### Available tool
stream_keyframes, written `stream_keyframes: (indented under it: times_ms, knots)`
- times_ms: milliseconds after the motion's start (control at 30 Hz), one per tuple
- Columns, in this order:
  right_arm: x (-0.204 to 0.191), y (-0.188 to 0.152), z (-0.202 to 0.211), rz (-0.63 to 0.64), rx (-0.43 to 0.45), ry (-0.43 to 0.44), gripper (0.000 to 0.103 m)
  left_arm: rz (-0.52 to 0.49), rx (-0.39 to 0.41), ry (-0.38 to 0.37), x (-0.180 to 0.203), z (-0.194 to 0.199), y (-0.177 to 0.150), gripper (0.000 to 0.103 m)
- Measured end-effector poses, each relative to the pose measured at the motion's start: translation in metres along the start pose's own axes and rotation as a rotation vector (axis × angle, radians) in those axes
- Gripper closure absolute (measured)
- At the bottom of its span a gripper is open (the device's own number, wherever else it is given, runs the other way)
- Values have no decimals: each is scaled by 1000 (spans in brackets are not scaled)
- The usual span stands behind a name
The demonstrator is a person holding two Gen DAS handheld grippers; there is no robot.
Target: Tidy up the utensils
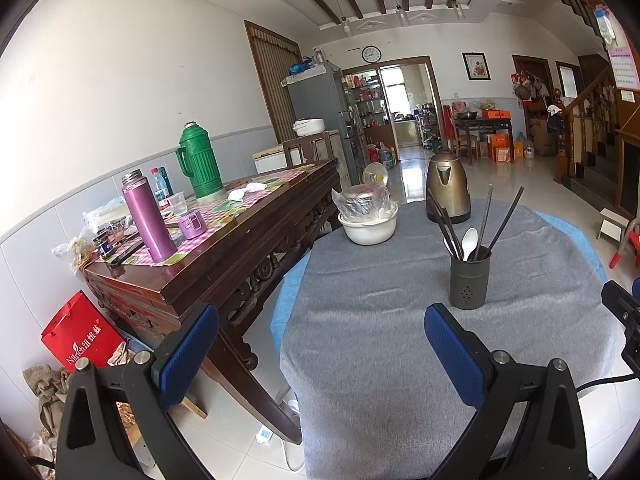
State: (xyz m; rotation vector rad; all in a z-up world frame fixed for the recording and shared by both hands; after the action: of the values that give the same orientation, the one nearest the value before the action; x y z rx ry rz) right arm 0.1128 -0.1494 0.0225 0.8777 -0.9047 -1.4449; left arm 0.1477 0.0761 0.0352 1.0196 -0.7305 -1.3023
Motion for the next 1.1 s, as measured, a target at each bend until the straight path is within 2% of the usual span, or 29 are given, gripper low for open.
stream_keyframes:
  times_ms: [767, 1100]
  knots:
    - [-2, -2, -2, 4, -3, 8, 37, 4, -15, 4, -2, -6, -7, 1]
    - [-8, 7, -30, 48, -29, 14, 37, 32, -77, 11, -6, -36, -17, 1]
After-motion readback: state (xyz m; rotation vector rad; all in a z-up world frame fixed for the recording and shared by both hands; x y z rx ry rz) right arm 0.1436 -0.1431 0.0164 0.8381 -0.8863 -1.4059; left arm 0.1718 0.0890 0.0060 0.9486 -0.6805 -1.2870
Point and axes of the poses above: each gripper's, at about its wrist camera, not at the fingertips, and z roughly against the way its jaws point, x to its right, y to its top, the point moved 10 cm from there along -z, roughly the way its jaws point, and after that the axes turned 8 degrees about z, right-handed, at the moved point
